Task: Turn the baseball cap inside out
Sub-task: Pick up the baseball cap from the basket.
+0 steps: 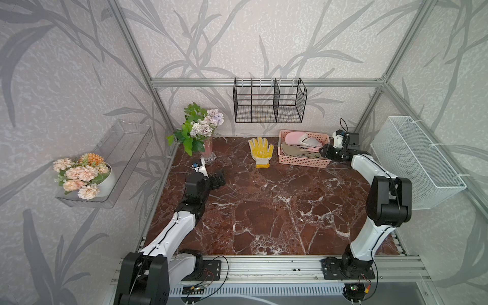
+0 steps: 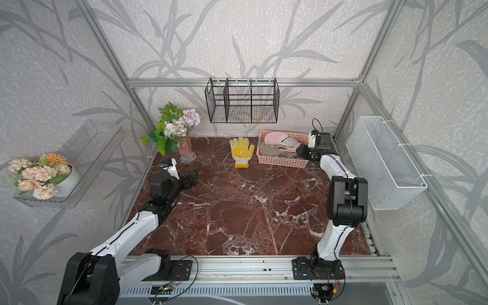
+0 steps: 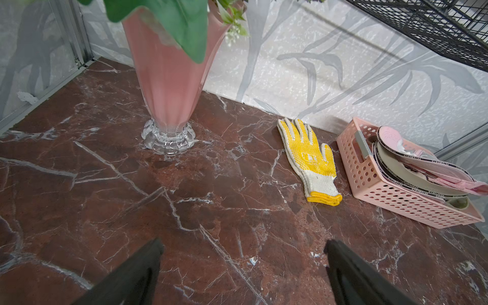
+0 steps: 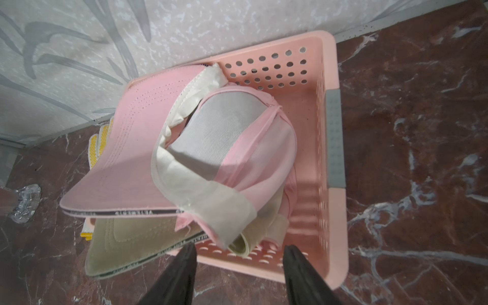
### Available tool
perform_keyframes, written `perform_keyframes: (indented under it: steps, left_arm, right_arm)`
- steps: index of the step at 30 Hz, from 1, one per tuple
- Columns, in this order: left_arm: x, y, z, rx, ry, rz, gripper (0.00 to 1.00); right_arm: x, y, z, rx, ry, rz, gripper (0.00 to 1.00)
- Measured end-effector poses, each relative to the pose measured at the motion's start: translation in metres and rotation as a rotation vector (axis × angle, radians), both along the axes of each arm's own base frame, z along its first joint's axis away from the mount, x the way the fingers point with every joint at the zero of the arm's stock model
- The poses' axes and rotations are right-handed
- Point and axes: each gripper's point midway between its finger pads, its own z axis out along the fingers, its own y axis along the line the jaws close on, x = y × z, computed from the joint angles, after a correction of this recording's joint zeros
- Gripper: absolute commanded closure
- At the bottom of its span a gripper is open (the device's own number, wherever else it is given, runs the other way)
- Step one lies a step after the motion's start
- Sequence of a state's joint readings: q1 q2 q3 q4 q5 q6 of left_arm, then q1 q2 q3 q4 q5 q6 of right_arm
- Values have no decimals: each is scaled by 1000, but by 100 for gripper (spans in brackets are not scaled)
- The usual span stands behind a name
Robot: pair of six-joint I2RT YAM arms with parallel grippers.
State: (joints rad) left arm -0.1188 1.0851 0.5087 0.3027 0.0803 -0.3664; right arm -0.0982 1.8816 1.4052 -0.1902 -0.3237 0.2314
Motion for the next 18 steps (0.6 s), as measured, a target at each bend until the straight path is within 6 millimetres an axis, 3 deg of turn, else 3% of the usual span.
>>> perform_keyframes:
  steps: [6, 10, 15, 18]
  left_arm:
    - [1, -1, 3, -3, -5, -7, 0]
    - [1, -4, 5, -9, -7, -23, 0]
    - [1, -11, 6, -18, -7, -53, 0]
    - [-1, -21, 7, 2, -14, -88, 0]
  right_arm:
    - [23, 5, -10, 29, 15, 34, 77]
    - [25, 9, -15, 54, 25, 52, 100]
    - [23, 12, -6, 64, 15, 61, 100]
    - [18, 13, 18, 57, -21, 65, 100]
